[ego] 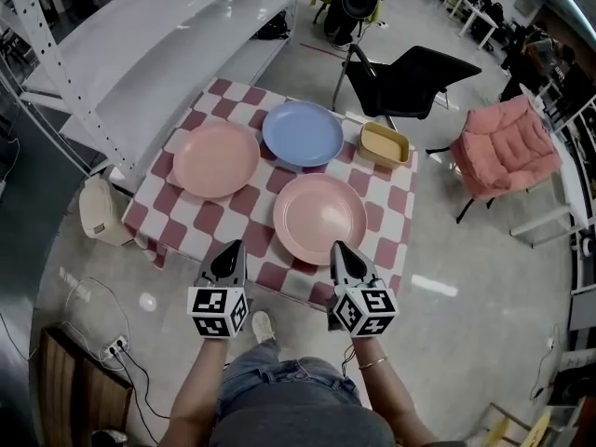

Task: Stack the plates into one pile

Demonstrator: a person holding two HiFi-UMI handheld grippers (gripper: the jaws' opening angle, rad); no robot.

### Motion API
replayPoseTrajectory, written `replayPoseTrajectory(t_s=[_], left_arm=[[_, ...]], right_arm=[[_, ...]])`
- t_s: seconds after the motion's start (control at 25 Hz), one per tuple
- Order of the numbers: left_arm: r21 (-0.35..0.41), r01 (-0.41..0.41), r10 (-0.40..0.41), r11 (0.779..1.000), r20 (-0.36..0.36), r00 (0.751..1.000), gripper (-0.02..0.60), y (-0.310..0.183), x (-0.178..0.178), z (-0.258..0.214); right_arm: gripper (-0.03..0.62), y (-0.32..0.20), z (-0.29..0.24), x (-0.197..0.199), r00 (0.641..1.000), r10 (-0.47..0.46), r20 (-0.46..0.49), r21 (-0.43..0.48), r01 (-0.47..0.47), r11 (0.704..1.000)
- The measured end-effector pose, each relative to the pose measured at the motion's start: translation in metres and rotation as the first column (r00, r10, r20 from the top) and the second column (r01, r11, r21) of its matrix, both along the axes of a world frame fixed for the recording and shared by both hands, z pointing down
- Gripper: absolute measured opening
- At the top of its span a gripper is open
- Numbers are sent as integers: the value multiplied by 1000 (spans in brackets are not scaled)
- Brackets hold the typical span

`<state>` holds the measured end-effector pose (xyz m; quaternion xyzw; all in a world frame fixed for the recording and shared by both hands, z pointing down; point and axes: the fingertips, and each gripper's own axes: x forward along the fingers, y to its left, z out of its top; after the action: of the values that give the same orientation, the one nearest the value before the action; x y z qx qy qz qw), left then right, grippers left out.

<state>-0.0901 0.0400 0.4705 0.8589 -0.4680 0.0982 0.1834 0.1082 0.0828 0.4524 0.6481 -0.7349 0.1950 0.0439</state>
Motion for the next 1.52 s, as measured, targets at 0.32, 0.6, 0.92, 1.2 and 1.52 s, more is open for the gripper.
replayPoseTrajectory(t_s=[0.32,0.6,0.92,1.2,1.52], left_arm=[[-38,-67,67,997,0,998,17,-27,17,13],[-73,-121,122,990,6,993,17,-45,45,25],[-118,-142,147,983,34,989,18,-76,73,39],[-161,-153,165,975,69,984,20,-93,92,55],[-178,-153,172,972,93,981,20,-107,99,61]], right_arm=[[9,-8,3,21,995,93,-25,-16,-94,995],[9,-6,14,59,981,192,-39,-45,-193,980],[9,-19,27,100,965,259,-45,-75,-262,962],[9,-34,50,118,962,269,-55,-143,-274,951],[11,-46,61,123,962,264,-66,-183,-272,945]])
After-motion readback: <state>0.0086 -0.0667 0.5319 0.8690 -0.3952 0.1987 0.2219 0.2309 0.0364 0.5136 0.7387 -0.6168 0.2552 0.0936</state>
